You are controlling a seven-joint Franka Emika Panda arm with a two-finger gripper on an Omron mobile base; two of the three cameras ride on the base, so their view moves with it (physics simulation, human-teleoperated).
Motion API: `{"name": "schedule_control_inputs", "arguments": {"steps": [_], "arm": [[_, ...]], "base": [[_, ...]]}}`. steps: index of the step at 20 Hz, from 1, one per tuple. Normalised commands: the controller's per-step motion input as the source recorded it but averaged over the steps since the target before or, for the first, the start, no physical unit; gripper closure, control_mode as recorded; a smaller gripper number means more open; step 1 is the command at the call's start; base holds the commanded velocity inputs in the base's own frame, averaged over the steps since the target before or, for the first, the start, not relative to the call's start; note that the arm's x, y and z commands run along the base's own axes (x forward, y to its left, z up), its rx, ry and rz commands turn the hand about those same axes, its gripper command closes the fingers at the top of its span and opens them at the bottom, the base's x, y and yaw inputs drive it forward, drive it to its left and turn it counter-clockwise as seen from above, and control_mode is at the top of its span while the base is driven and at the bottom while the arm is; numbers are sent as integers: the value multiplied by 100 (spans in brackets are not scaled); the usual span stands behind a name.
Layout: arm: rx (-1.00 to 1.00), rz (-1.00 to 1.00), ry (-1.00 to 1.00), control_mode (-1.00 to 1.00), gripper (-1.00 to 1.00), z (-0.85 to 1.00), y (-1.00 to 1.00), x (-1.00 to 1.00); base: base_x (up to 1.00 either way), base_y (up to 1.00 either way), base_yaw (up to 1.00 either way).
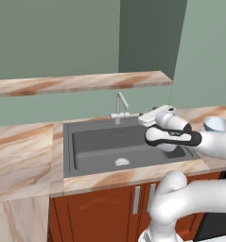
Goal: Rinse each bowl for a few seconds and place them down in the sink or on the counter.
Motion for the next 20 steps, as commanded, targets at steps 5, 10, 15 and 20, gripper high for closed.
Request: {"name": "schedule_control_inputs", "arguments": {"steps": [5, 10, 15, 20], "arm": [[0, 0, 0, -100, -100, -8, 1, 35], [0, 0, 0, -100, -100, -10, 1, 33], [0, 0, 0, -100, -100, -11, 0, 34], [0, 0, 0, -100, -100, -14, 0, 34]], "base": [[0, 0, 0], [0, 0, 0], [0, 0, 0], [0, 0, 0]]}}
